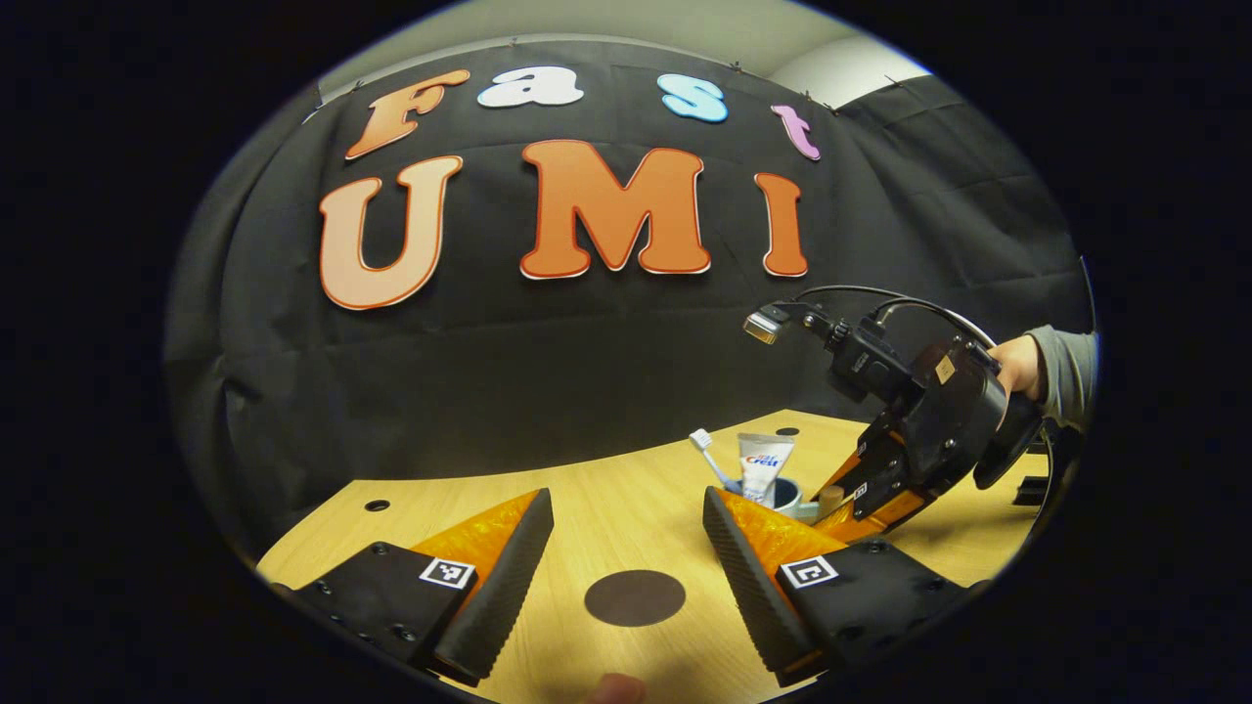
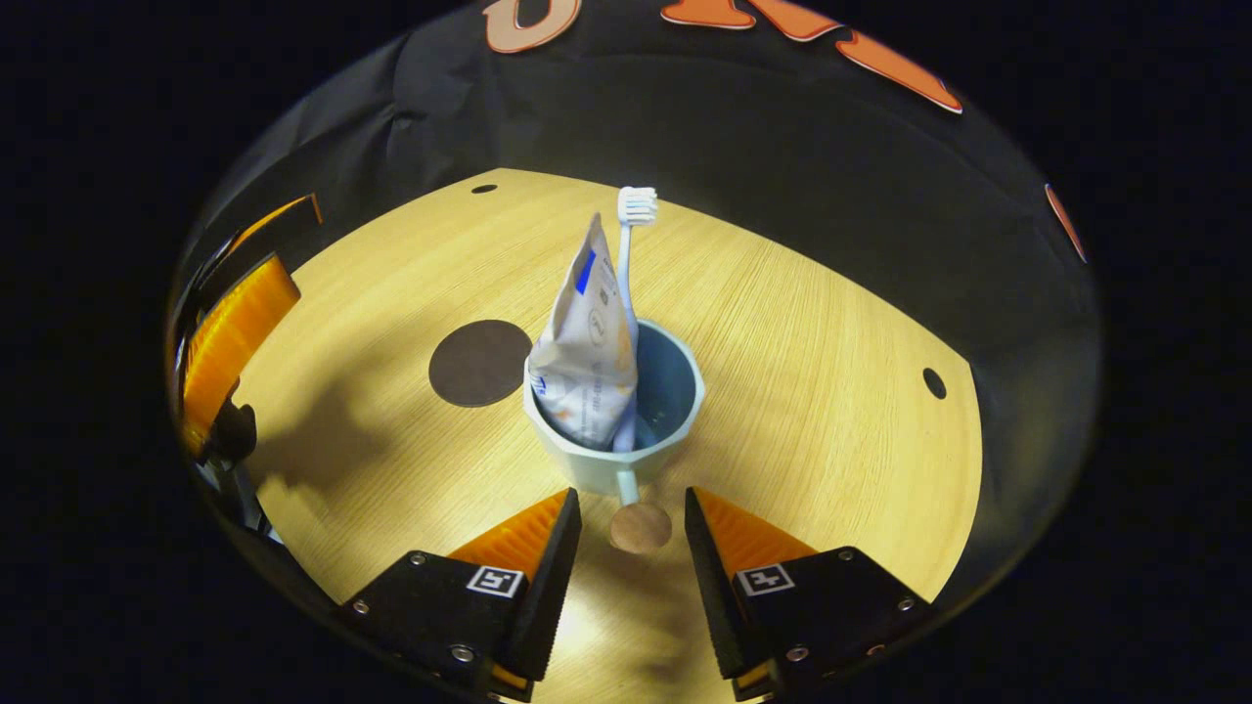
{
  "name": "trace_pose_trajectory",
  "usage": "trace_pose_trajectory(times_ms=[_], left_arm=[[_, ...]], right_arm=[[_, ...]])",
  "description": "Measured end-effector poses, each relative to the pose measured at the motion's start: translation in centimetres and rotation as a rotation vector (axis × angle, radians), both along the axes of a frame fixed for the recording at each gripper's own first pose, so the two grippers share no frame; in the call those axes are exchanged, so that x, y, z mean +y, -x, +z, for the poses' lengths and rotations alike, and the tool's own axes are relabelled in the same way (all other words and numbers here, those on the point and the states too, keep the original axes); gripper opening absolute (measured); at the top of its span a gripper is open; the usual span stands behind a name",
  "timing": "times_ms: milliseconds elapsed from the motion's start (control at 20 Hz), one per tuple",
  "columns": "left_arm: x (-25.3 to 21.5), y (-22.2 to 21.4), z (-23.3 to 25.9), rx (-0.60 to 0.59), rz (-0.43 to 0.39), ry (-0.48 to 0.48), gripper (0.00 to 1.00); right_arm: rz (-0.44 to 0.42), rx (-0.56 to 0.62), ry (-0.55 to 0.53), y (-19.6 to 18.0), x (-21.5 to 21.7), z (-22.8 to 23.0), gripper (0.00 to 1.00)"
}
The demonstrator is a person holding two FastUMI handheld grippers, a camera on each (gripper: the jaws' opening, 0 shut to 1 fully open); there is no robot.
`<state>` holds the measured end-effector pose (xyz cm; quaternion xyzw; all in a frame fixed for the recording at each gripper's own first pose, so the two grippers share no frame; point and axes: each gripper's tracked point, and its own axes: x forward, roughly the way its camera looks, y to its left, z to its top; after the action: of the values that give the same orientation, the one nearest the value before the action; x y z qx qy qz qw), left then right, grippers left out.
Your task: Put the toothbrush and toothpaste on the desktop into the cup, then pick up the cup and place it on the coaster on the desktop.
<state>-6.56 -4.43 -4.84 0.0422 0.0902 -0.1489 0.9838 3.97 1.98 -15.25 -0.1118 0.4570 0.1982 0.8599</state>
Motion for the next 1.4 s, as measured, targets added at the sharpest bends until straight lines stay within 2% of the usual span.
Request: trace_pose_trajectory(times_ms=[150, 200, 300, 350, 400, 450, 700, 900, 1400], left_arm=[[1.3, 0.1, -1.4, 0.029, 0.031, 0.003, 0.98], [1.8, 0.1, -1.7, 0.034, 0.04, 0.003, 0.98], [2.5, 0.5, -1.5, 0.031, 0.055, 0.007, 0.98], [2.9, 0.7, -1.4, 0.03, 0.062, 0.012, 0.98], [3.1, 0.8, -1.6, 0.029, 0.068, 0.017, 0.98], [3.3, 0.8, -1.7, 0.032, 0.071, 0.02, 0.98], [4.5, 1.3, -2.1, 0.042, 0.097, 0.02, 0.98], [5.1, 1.4, -2.2, 0.049, 0.112, 0.024, 0.98], [5.0, 1.4, -2.4, 0.055, 0.112, 0.046, 0.98]], right_arm=[[-0.032, 0.076, -0.01, 0.1, 0.8, -0.7, 0.6], [-0.026, 0.086, 0.0, 0.1, 1.0, -1.0, 0.51], [-0.014, 0.09, 0.027, 0.0, 1.0, -1.2, 0.47], [-0.014, 0.103, 0.024, 0.2, 1.2, -1.4, 0.42], [-0.02, 0.11, 0.002, 0.1, 1.5, -1.2, 0.28], [-0.032, 0.112, -0.014, -0.1, 1.6, -1.3, 0.29], [-0.066, 0.066, -0.008, -0.8, 1.7, -0.8, 0.22], [-0.057, 0.046, 0.005, -0.8, 1.6, -0.8, 0.21], [-0.006, -0.027, -0.046, -1.5, 2.0, 1.5, 0.21]])
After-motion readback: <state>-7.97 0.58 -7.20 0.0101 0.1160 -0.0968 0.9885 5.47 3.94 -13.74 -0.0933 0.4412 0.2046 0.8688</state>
